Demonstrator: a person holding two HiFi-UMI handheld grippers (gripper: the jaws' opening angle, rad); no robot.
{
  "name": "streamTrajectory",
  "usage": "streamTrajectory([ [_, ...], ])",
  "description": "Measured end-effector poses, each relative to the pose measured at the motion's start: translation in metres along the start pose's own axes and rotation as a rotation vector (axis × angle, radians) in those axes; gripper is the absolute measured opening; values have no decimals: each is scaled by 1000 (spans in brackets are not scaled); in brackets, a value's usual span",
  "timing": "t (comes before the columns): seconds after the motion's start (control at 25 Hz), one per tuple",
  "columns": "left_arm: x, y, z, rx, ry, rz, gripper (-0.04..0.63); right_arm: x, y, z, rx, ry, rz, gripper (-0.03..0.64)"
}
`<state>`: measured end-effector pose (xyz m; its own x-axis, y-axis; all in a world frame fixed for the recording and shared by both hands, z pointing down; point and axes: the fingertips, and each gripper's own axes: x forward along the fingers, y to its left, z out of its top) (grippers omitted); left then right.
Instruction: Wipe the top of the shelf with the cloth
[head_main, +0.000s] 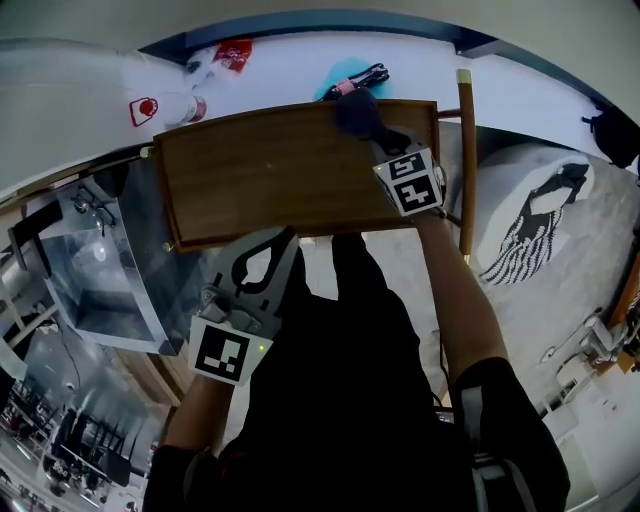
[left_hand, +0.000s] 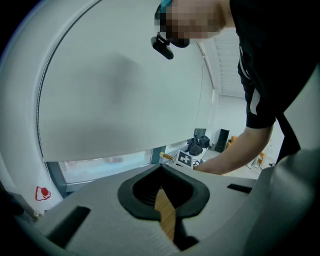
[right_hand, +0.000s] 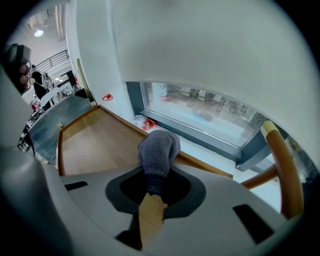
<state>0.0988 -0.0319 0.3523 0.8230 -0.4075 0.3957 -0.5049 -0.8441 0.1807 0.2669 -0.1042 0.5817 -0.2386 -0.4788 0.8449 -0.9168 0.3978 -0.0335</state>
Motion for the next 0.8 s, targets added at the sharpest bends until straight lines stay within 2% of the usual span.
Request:
streamTrajectory([
  [0.24,13,-14,4,18,11,-31,20,-14,-23,-13,29,2,-56,60],
  [0.56,19,-23,7,27,8,-43,20,-25,-37,-22,55,-10,-88,58],
  [0.8,-2,-5,6,21,-12,-3,20,-34,-18,2,8,-65,-69,59],
])
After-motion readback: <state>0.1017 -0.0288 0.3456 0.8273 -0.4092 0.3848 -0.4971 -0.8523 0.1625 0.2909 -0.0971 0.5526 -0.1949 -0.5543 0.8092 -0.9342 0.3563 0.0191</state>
